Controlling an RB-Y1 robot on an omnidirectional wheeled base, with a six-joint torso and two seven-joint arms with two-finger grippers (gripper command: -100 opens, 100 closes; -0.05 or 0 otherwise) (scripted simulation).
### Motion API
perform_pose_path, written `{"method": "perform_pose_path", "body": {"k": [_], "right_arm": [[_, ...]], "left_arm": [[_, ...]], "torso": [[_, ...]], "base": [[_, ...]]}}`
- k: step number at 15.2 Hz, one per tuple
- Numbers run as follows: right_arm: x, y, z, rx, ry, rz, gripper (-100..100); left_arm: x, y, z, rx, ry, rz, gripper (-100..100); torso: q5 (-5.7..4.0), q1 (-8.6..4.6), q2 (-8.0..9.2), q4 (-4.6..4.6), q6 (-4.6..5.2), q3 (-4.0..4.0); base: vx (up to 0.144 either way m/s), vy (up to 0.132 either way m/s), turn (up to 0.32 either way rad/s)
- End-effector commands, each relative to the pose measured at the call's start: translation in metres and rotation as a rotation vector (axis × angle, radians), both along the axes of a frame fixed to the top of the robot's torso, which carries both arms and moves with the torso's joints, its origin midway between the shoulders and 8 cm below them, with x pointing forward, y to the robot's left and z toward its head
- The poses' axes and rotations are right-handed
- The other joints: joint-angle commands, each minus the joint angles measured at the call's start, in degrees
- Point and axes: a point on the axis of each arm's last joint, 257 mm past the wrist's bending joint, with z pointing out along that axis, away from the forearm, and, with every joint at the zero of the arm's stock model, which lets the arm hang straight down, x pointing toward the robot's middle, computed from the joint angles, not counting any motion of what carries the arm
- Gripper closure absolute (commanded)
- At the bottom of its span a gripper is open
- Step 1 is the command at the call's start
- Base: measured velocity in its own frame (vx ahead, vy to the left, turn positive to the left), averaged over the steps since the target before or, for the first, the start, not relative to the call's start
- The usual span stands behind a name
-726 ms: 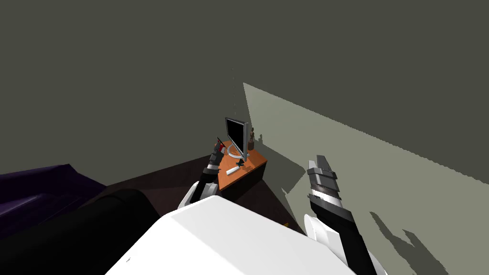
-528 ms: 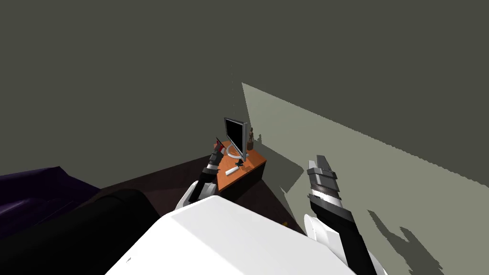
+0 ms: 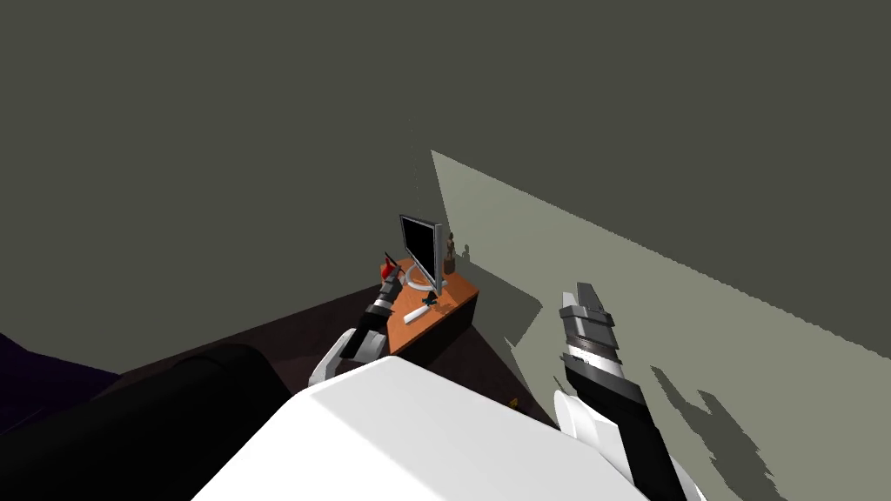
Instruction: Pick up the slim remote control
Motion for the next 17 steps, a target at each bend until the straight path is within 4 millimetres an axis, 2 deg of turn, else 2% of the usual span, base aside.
{"method": "perform_pose_path", "body": {"k": [1,3,4,5,6,8,9,10,11,13,14,16,17], "right_arm": [[0.000,0.000,0.000,0.000,0.000,0.000,0],[0.000,0.000,0.000,0.000,0.000,0.000,0],[0.000,0.000,0.000,0.000,0.000,0.000,0],[0.000,0.000,0.000,0.000,0.000,0.000,0],[0.000,0.000,0.000,0.000,0.000,0.000,0],[0.000,0.000,0.000,0.000,0.000,0.000,0],[0.000,0.000,0.000,0.000,0.000,0.000,0],[0.000,0.000,0.000,0.000,0.000,0.000,0],[0.000,0.000,0.000,0.000,0.000,0.000,0],[0.000,0.000,0.000,0.000,0.000,0.000,0],[0.000,0.000,0.000,0.000,0.000,0.000,0],[0.000,0.000,0.000,0.000,0.000,0.000,0],[0.000,0.000,0.000,0.000,0.000,0.000,0]], "left_arm": [[0.005,0.018,-0.016,-0.013,0.057,0.027,-100],[0.006,0.018,-0.019,-0.015,0.067,0.029,-100],[0.007,0.033,-0.032,-0.028,0.107,0.052,-100],[0.008,0.034,-0.034,-0.030,0.115,0.055,-100],[0.008,0.049,-0.046,-0.045,0.152,0.078,-100],[0.008,0.050,-0.050,-0.048,0.166,0.083,-100],[0.008,0.066,-0.064,-0.067,0.205,0.111,-100],[0.008,0.067,-0.067,-0.070,0.217,0.115,-100],[0.006,0.084,-0.080,-0.092,0.254,0.144,-100],[0.006,0.085,-0.085,-0.096,0.270,0.149,-100],[0.003,0.103,-0.100,-0.122,0.312,0.183,-100],[0.002,0.104,-0.103,-0.125,0.323,0.186,-100],[-0.003,0.122,-0.118,-0.154,0.363,0.221,-100]], "torso": [[0.00,0.00,0.00,0.00,0.00,0.00],[0.00,-0.01,-0.01,0.00,0.01,0.00],[0.00,0.00,0.01,0.00,-0.01,0.01],[0.00,0.00,0.03,0.01,0.02,0.02],[0.00,0.01,0.02,0.01,0.01,0.01],[0.00,-0.01,-0.01,0.00,0.01,0.00],[0.00,0.00,0.00,0.00,0.00,0.00],[0.00,0.00,0.00,0.00,0.02,0.00],[0.00,0.00,0.00,0.00,0.01,0.00],[0.00,0.01,-0.01,0.00,0.01,0.00],[0.00,0.01,0.01,0.00,-0.01,0.00],[0.00,-0.02,-0.01,0.00,0.01,-0.01],[-0.01,-0.02,0.00,0.00,-0.01,0.00]], "base": [[0.028,-0.017,-0.155],[0.023,-0.010,-0.070],[0.019,-0.011,-0.117],[0.022,-0.010,-0.121],[0.033,-0.013,-0.155],[0.030,-0.010,-0.079],[0.027,-0.010,-0.098],[0.027,-0.010,-0.134],[0.031,-0.007,-0.197],[0.029,-0.005,-0.107],[0.030,-0.017,-0.104],[0.028,-0.013,-0.096],[0.031,-0.010,-0.123]]}}
